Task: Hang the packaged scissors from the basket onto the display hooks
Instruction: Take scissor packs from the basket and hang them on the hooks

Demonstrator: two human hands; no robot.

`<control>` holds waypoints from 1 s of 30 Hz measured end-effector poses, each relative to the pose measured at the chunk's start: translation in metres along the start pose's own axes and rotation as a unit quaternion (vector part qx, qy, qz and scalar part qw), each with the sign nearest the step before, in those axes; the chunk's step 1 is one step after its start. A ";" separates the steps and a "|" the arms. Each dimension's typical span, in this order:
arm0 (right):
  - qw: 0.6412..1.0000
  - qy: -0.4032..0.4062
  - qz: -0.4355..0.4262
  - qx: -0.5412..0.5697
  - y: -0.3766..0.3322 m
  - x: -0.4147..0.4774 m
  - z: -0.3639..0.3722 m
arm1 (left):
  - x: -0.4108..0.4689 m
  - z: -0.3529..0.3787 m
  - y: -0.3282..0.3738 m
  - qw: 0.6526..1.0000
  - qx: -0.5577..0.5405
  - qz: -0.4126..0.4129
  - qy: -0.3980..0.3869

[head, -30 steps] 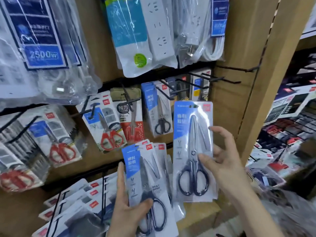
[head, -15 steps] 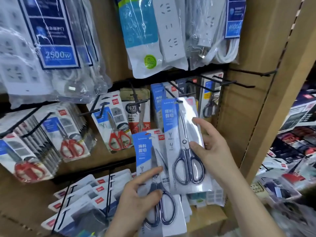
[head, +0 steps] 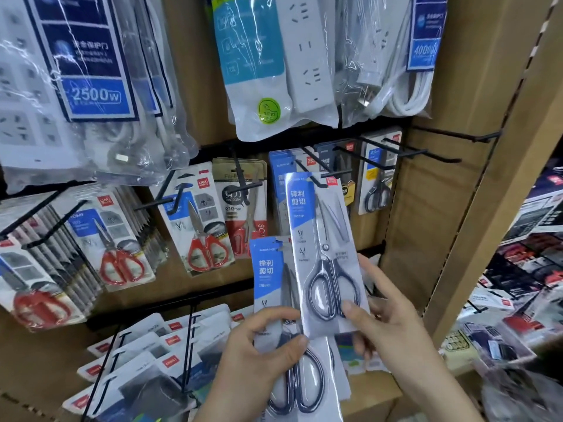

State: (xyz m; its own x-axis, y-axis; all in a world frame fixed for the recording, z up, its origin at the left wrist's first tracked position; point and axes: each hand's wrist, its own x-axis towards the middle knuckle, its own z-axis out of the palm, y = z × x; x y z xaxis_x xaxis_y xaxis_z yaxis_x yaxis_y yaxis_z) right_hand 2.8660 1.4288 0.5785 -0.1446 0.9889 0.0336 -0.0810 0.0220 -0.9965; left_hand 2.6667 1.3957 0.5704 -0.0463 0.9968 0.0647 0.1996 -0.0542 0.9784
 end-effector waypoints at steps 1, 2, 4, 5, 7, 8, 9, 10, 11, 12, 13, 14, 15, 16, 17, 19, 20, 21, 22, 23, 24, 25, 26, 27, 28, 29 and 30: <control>0.999 0.033 -0.018 -0.006 -0.001 0.004 0.001 | 0.000 0.000 -0.001 1.000 -0.005 -0.001 0.003; 0.998 0.057 -0.035 -0.006 -0.003 0.008 0.002 | 0.000 0.000 -0.001 1.000 -0.013 -0.002 0.010; 0.995 0.089 -0.052 -0.002 -0.005 0.019 0.006 | -0.001 -0.004 -0.002 0.999 -0.025 -0.006 0.038; 0.994 0.099 -0.056 -0.002 -0.006 0.026 0.009 | -0.002 -0.007 -0.004 0.998 -0.027 -0.009 0.050; 0.993 0.104 -0.059 -0.014 -0.005 0.040 0.016 | -0.007 -0.015 -0.007 0.997 -0.036 -0.016 0.067; 0.993 0.104 -0.055 -0.019 -0.003 0.048 0.019 | -0.011 -0.020 -0.008 0.996 -0.042 -0.017 0.075; 0.993 0.104 -0.049 -0.022 0.000 0.057 0.023 | -0.015 -0.024 -0.010 0.995 -0.048 -0.017 0.083; 0.993 0.105 -0.043 -0.024 0.003 0.065 0.028 | -0.020 -0.028 -0.011 0.994 -0.052 -0.018 0.091; 0.993 0.106 -0.037 -0.024 0.006 0.073 0.030 | -0.024 -0.031 -0.011 0.993 -0.061 -0.022 0.098; 0.994 0.102 -0.030 -0.021 0.008 0.079 0.032 | -0.029 -0.033 -0.011 0.992 -0.076 -0.025 0.102; 0.995 0.092 -0.023 -0.025 0.011 0.085 0.032 | -0.032 -0.035 -0.011 0.990 -0.086 -0.027 0.106; 0.996 0.080 -0.020 -0.040 0.013 0.089 0.032 | -0.034 -0.035 -0.010 0.989 -0.095 -0.027 0.110; 0.995 0.063 -0.020 -0.075 0.015 0.093 0.031 | -0.036 -0.036 -0.008 0.987 -0.109 -0.028 0.111; 0.991 0.041 -0.015 -0.130 0.017 0.094 0.030 | -0.038 -0.036 -0.005 0.986 -0.126 -0.028 0.109; 0.979 0.021 -0.007 -0.205 0.018 0.095 0.030 | -0.039 -0.036 -0.002 0.984 -0.143 -0.028 0.107; 0.953 0.014 -0.008 -0.302 0.019 0.087 0.027 | -0.041 -0.036 -0.001 0.981 -0.169 -0.025 0.097; 0.956 0.018 -0.002 -0.293 0.017 0.077 0.027 | -0.042 -0.036 -0.001 0.979 -0.182 -0.022 0.090; 0.970 0.014 0.020 -0.244 0.015 0.064 0.028 | -0.041 -0.036 -0.002 0.977 -0.193 -0.022 0.082; 0.985 -0.005 0.041 -0.168 0.011 0.046 0.030 | -0.040 -0.035 -0.003 0.976 -0.203 -0.025 0.078; 0.992 -0.039 0.067 -0.097 0.009 0.029 0.035 | -0.038 -0.034 -0.005 0.974 -0.210 -0.029 0.079; 0.993 -0.077 0.082 -0.047 0.008 0.012 0.041 | -0.036 -0.032 -0.005 0.973 -0.212 -0.030 0.080; 0.990 -0.116 0.081 -0.027 0.009 -0.001 0.046 | -0.034 -0.029 -0.005 0.975 -0.208 -0.025 0.080; 0.987 -0.144 0.076 -0.011 0.012 -0.009 0.049 | -0.032 -0.026 -0.004 0.977 -0.200 -0.013 0.073; 0.985 -0.156 0.068 -0.005 0.017 -0.014 0.052 | -0.030 -0.023 -0.004 0.980 -0.190 -0.002 0.066; 0.986 -0.155 0.061 0.000 0.022 -0.016 0.053 | -0.028 -0.020 -0.004 0.980 -0.186 0.003 0.067; 0.988 -0.147 0.053 0.001 0.025 -0.016 0.053 | -0.027 -0.017 -0.004 0.979 -0.188 0.003 0.075; 0.990 -0.135 0.042 0.007 0.026 -0.016 0.053 | -0.026 -0.016 -0.003 0.977 -0.198 -0.001 0.085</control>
State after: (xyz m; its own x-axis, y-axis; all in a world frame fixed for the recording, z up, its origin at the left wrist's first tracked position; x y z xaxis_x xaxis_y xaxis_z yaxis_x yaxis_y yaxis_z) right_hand 2.8137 1.4058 0.5563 -0.4093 0.9120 -0.0278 -0.0706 -0.0620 -0.9956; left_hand 2.6519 1.3693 0.5685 -0.2141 0.9748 0.0620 -0.1923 -0.1043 0.9758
